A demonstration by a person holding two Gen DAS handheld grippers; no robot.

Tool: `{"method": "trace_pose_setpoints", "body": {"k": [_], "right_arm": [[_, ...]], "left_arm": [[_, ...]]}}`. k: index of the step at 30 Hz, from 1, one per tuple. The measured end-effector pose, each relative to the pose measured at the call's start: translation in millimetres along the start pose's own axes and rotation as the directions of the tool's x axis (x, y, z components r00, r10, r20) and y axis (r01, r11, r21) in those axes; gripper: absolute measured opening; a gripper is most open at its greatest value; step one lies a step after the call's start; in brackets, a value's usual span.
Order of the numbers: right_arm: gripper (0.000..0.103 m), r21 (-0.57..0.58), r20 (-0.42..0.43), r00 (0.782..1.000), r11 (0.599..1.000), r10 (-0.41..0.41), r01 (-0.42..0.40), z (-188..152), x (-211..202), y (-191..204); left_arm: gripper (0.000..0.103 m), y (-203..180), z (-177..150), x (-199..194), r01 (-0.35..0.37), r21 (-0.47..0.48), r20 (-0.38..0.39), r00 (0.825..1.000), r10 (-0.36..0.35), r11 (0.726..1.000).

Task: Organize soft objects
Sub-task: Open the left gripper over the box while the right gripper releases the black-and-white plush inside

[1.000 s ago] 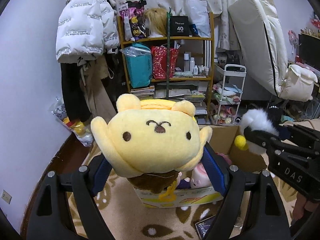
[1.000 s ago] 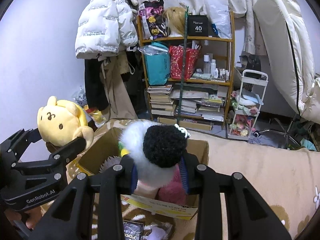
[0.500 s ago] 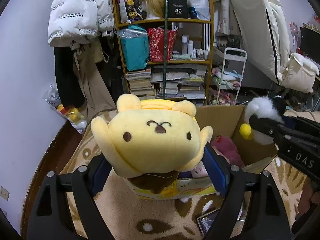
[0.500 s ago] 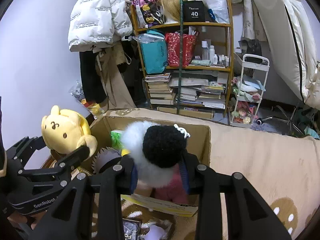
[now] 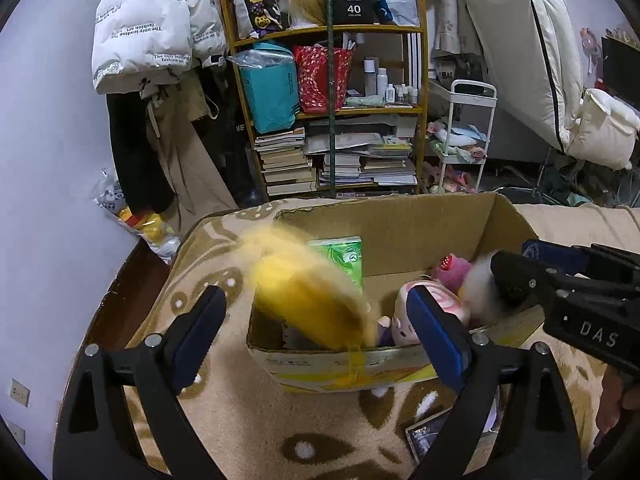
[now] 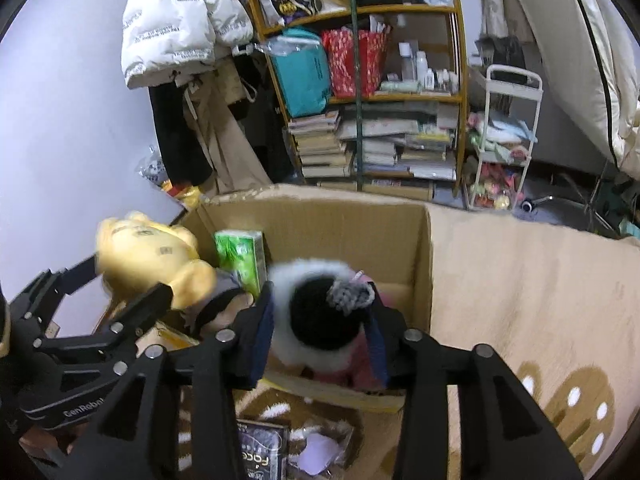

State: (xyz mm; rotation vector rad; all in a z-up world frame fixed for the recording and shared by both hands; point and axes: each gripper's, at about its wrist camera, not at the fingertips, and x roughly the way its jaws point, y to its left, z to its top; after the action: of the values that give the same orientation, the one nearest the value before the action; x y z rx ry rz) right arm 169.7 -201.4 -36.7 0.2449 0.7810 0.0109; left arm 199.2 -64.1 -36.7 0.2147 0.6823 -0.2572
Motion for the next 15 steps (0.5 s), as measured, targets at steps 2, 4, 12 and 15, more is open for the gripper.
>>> {"method": "trace_pose_setpoints", "body": {"k": [2, 4, 12, 15], "right_arm": [[0.048, 0.002, 0.0, 1.0, 1.0, -0.006, 0.006, -0.5, -0.8, -0.7], [0.053, 0.01, 0.006, 1.0, 1.0, -0.006, 0.006, -1.4, -3.9, -1.9], [0.064, 0.034, 0.022, 1.0, 0.999, -0.003, 0.003, -4.4, -17.9, -5.1], [0.067, 0.043, 0.028, 1.0, 0.999, -0.001, -0.001, -6.0, -24.2, -3.9]], "left_arm": [[0.095, 0.5, -0.5, -1.3, -0.004, -0.004, 0.002, 1.0, 0.004, 1.0], [0.095, 0.5, -2.0, -2.8, -0.007, -0.004, 0.0, 1.0, 0.007, 1.0], [0.096, 1.7, -12.1, -16.5, -0.033, 0.006, -0.016, 0.999, 0.033, 0.999], [0.096, 4.4, -15.7, -23.1, -0.043, -0.003, -0.026, 0.999, 0.043, 0.999]]}}
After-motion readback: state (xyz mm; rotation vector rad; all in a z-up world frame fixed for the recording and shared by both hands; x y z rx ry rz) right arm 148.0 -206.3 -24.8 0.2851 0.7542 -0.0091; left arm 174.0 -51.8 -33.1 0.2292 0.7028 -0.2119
